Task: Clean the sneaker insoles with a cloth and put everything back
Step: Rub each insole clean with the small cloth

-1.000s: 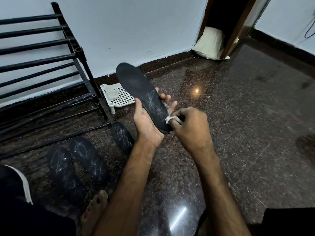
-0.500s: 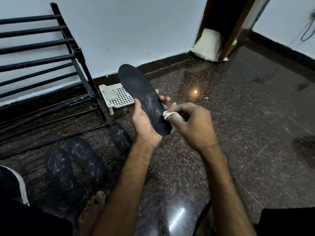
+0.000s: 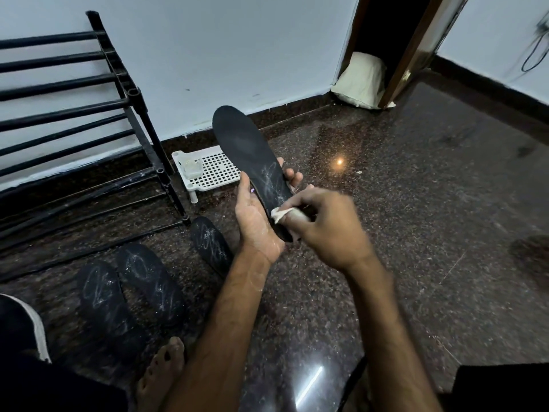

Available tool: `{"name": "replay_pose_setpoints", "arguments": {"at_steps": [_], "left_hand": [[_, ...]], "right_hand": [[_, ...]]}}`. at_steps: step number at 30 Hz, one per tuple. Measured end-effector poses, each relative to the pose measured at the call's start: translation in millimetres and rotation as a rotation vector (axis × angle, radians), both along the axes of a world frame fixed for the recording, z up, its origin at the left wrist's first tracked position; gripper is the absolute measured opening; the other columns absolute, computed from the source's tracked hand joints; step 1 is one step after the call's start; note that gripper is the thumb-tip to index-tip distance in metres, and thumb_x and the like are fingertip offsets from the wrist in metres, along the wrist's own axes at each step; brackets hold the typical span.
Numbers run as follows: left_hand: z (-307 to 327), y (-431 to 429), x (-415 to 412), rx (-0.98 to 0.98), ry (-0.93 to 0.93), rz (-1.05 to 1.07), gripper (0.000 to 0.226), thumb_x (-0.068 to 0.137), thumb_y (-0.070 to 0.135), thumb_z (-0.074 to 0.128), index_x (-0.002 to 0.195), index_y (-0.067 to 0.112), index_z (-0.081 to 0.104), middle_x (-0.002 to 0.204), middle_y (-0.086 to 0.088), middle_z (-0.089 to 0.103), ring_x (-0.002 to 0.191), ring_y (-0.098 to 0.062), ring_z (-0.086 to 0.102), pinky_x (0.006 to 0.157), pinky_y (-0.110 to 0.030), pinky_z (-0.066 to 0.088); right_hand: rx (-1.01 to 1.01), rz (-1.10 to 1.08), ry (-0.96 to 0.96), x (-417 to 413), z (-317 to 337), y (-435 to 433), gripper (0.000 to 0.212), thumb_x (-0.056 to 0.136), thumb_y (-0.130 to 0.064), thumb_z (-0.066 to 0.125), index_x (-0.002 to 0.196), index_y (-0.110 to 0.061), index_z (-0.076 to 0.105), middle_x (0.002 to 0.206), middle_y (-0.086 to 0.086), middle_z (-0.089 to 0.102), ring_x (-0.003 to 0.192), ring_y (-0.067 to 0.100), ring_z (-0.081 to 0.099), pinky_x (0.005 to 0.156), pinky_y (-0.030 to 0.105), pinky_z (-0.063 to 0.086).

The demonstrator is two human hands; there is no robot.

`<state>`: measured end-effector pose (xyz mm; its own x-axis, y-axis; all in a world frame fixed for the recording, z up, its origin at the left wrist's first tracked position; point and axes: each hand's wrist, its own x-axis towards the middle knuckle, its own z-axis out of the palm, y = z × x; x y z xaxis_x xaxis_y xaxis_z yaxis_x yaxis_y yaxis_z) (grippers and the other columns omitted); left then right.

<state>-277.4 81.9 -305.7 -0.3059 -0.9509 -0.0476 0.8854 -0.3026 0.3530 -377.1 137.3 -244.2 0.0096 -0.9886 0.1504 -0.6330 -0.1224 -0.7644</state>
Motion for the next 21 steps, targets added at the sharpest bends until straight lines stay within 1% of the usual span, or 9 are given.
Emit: {"name": "replay_pose_setpoints", "arguments": {"at_steps": [2, 5, 7, 11, 14, 16, 17, 19, 21], "left_hand": [[2, 0, -1, 0.018, -0.015, 0.023, 0.069, 0.1, 0.057, 0.029, 0.14, 0.003, 0.045, 0.1, -0.011, 0.057, 0.103, -0.026, 0.057, 0.108, -0.046, 0.043], [6, 1, 0, 0.012, -0.003, 0.032, 0.068, 0.099, 0.058, 0.029, 0.139, 0.005, 0.046, 0.1, -0.01, 0.056, 0.106, -0.026, 0.055, 0.094, -0.042, 0.052], [7, 1, 0, 0.011, -0.021, 0.031, 0.068, 0.099, 0.058, 0.029, 0.138, 0.006, 0.048, 0.098, -0.009, 0.057, 0.109, -0.026, 0.055, 0.096, -0.043, 0.05], [3, 4, -6, 0.06, -0.029, 0.065, 0.07, 0.099, 0.057, 0.032, 0.138, 0.002, 0.05, 0.096, -0.01, 0.06, 0.112, -0.03, 0.057, 0.11, -0.051, 0.041], [3, 5, -9, 0.061, 0.002, 0.054, 0.066, 0.1, 0.057, 0.03, 0.132, 0.003, 0.052, 0.095, -0.011, 0.058, 0.113, -0.03, 0.054, 0.111, -0.046, 0.041], [5, 4, -7, 0.052, 0.016, 0.039, 0.065, 0.1, 0.058, 0.031, 0.131, 0.005, 0.052, 0.094, -0.009, 0.058, 0.111, -0.028, 0.056, 0.106, -0.046, 0.043], [5, 3, -5, 0.06, 0.005, 0.042, 0.067, 0.099, 0.059, 0.032, 0.133, 0.005, 0.052, 0.093, -0.009, 0.059, 0.112, -0.028, 0.056, 0.105, -0.048, 0.042], [4, 3, -5, 0.081, -0.03, 0.053, 0.071, 0.099, 0.058, 0.032, 0.139, 0.002, 0.049, 0.093, -0.009, 0.06, 0.112, -0.029, 0.057, 0.107, -0.051, 0.04], [5, 5, -8, 0.09, -0.058, 0.068, 0.073, 0.1, 0.057, 0.031, 0.141, -0.002, 0.046, 0.092, -0.01, 0.06, 0.113, -0.031, 0.057, 0.11, -0.049, 0.041]], "right_hand": [[-0.045, -0.011, 0.074, 9, -10, -2, 0.007, 0.081, -0.014, 0.075, 0.085, -0.019, 0.076, 0.081, -0.015, 0.065, 0.079, 0.003, 0.061, 0.077, 0.019, 0.05], [-0.095, -0.224, 0.192, 4, -17, -8, 0.006, 0.083, -0.013, 0.071, 0.087, -0.017, 0.073, 0.087, -0.007, 0.062, 0.079, 0.008, 0.059, 0.079, 0.026, 0.051], [-0.057, -0.213, 0.199, 1, -15, -5, 0.006, 0.083, -0.012, 0.071, 0.085, -0.017, 0.072, 0.086, -0.007, 0.061, 0.078, 0.008, 0.058, 0.078, 0.026, 0.051], [-0.027, -0.01, 0.118, 17, -3, 2, 0.011, 0.079, -0.01, 0.072, 0.086, -0.017, 0.077, 0.088, -0.007, 0.069, 0.082, 0.006, 0.062, 0.081, 0.019, 0.049], [-0.078, -0.161, 0.128, 15, -7, -12, 0.012, 0.08, -0.009, 0.069, 0.088, -0.016, 0.077, 0.091, -0.003, 0.068, 0.085, 0.01, 0.062, 0.086, 0.024, 0.05], [-0.045, -0.25, 0.138, 4, -11, -13, 0.008, 0.082, -0.011, 0.07, 0.085, -0.017, 0.075, 0.088, -0.004, 0.065, 0.08, 0.011, 0.062, 0.081, 0.032, 0.054], [-0.007, -0.235, 0.14, 0, -12, -10, 0.007, 0.082, -0.012, 0.071, 0.082, -0.018, 0.074, 0.085, -0.004, 0.065, 0.077, 0.011, 0.062, 0.078, 0.033, 0.054], [0.059, -0.132, 0.109, 1, -10, -2, 0.008, 0.081, -0.013, 0.073, 0.081, -0.02, 0.075, 0.082, -0.007, 0.067, 0.074, 0.007, 0.063, 0.072, 0.027, 0.054], [0.022, -0.078, 0.079, 8, -6, -1, 0.009, 0.08, -0.013, 0.074, 0.083, -0.021, 0.077, 0.085, -0.008, 0.069, 0.076, 0.005, 0.064, 0.073, 0.021, 0.051]]}}
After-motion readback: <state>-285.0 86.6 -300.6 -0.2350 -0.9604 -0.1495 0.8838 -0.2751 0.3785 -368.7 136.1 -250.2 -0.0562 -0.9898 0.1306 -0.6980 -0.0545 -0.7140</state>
